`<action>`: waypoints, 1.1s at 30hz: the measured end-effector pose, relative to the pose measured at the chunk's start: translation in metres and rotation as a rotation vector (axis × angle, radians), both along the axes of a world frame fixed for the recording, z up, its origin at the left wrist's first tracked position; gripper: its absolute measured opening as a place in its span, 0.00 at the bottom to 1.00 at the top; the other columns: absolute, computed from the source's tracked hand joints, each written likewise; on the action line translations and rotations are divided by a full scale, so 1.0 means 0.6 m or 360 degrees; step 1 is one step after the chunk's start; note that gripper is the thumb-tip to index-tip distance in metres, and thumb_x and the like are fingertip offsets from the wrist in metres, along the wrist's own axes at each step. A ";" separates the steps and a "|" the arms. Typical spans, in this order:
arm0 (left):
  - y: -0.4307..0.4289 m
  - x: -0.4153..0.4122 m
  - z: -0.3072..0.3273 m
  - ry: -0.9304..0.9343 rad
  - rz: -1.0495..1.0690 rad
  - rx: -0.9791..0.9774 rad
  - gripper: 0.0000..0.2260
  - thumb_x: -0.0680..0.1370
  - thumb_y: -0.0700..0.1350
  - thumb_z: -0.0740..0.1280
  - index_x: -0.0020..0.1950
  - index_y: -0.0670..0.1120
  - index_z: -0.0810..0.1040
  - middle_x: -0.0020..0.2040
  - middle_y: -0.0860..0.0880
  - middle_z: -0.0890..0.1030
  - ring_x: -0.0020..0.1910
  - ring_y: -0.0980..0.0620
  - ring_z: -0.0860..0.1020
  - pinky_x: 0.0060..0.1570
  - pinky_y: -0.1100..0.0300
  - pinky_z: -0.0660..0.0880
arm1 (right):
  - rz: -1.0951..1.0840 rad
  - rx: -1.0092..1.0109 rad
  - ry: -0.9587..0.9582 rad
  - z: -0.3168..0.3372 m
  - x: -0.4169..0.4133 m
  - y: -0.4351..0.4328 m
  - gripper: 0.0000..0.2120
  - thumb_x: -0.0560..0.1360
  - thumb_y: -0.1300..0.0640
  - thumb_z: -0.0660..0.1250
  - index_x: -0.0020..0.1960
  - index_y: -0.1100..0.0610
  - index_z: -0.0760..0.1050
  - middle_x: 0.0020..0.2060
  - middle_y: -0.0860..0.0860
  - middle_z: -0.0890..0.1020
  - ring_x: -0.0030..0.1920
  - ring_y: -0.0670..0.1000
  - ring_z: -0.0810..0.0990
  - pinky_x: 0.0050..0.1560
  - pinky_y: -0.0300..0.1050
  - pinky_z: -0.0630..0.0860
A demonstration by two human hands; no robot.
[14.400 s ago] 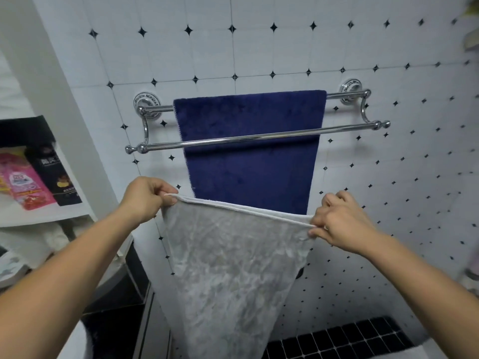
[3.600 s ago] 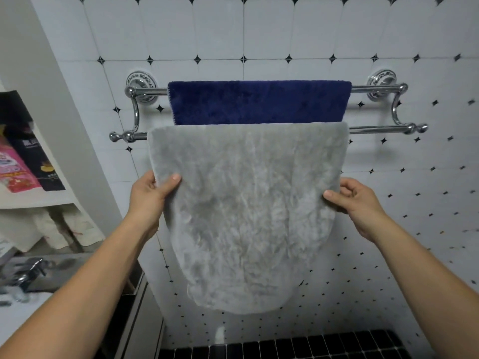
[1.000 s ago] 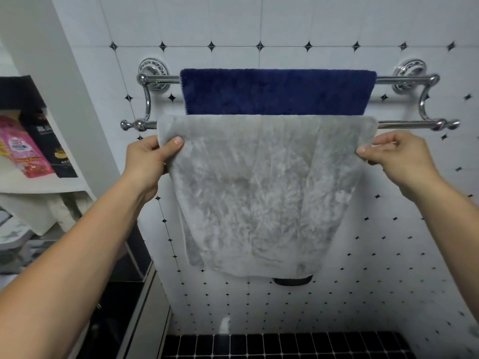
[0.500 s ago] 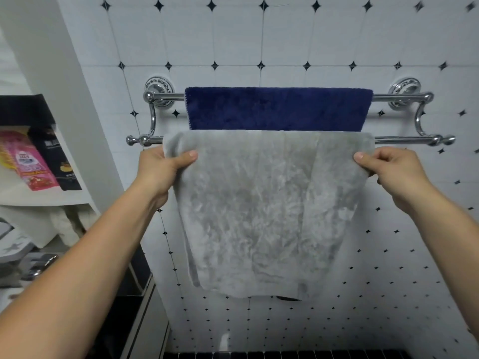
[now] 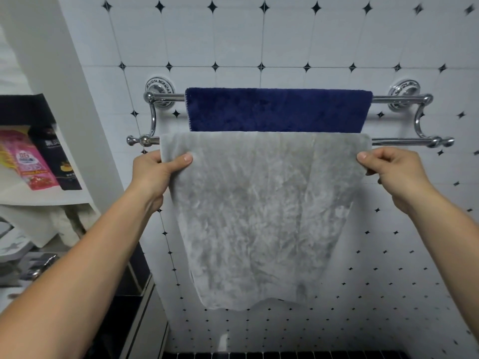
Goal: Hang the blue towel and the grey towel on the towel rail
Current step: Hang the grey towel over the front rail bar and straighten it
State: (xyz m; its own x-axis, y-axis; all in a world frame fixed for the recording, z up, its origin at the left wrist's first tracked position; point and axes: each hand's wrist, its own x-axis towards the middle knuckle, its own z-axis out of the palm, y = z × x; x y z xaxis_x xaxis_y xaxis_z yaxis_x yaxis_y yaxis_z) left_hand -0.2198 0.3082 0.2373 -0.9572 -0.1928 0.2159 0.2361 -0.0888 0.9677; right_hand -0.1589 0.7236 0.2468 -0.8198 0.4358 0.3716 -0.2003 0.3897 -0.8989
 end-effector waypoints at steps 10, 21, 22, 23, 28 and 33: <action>0.003 -0.005 -0.004 0.0058 0.0089 0.0006 0.18 0.68 0.38 0.77 0.56 0.43 0.78 0.48 0.50 0.83 0.42 0.56 0.83 0.37 0.67 0.77 | 0.0032 -0.0096 -0.0076 -0.007 0.008 0.000 0.08 0.72 0.51 0.74 0.47 0.52 0.79 0.42 0.44 0.83 0.38 0.43 0.81 0.38 0.39 0.72; 0.015 -0.014 -0.015 -0.0021 0.0045 0.0012 0.05 0.71 0.39 0.75 0.46 0.44 0.83 0.33 0.54 0.85 0.30 0.59 0.82 0.30 0.68 0.77 | 0.0163 -0.0222 -0.0117 -0.003 0.006 0.006 0.08 0.74 0.62 0.70 0.38 0.54 0.79 0.25 0.39 0.81 0.25 0.33 0.75 0.26 0.24 0.67; 0.019 -0.013 -0.014 -0.0041 0.0050 0.0011 0.04 0.71 0.39 0.75 0.45 0.44 0.83 0.35 0.53 0.85 0.30 0.58 0.82 0.31 0.67 0.78 | 0.0156 -0.0214 -0.0125 -0.002 0.006 0.009 0.09 0.75 0.62 0.70 0.37 0.54 0.78 0.24 0.38 0.80 0.24 0.34 0.74 0.26 0.24 0.67; 0.024 -0.010 -0.013 -0.0060 0.0063 0.0014 0.04 0.71 0.39 0.75 0.44 0.43 0.82 0.37 0.50 0.85 0.32 0.56 0.82 0.33 0.65 0.79 | 0.0154 -0.0212 -0.0128 -0.002 0.005 0.013 0.09 0.75 0.62 0.70 0.36 0.54 0.78 0.23 0.38 0.79 0.24 0.34 0.73 0.26 0.24 0.67; 0.032 0.004 -0.003 -0.0100 0.0067 0.0016 0.04 0.71 0.40 0.75 0.42 0.44 0.82 0.33 0.52 0.85 0.31 0.55 0.83 0.29 0.67 0.78 | 0.0126 -0.0226 -0.0141 0.000 0.001 0.020 0.11 0.76 0.61 0.69 0.35 0.54 0.77 0.22 0.38 0.78 0.23 0.33 0.72 0.25 0.24 0.66; 0.032 0.006 0.004 -0.0148 0.0047 -0.0034 0.03 0.72 0.41 0.75 0.42 0.45 0.82 0.31 0.55 0.85 0.28 0.59 0.82 0.29 0.66 0.77 | 0.0139 -0.0349 -0.0116 -0.006 -0.002 0.025 0.13 0.78 0.61 0.67 0.35 0.53 0.75 0.24 0.39 0.80 0.25 0.35 0.77 0.26 0.27 0.70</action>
State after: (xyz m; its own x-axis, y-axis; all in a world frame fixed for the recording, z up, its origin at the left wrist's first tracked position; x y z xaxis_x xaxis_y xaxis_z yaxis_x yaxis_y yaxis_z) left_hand -0.2161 0.3275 0.2396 -0.9673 -0.2173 0.1305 0.1472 -0.0625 0.9871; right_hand -0.1601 0.7386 0.2435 -0.8790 0.4259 0.2145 -0.1563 0.1678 -0.9734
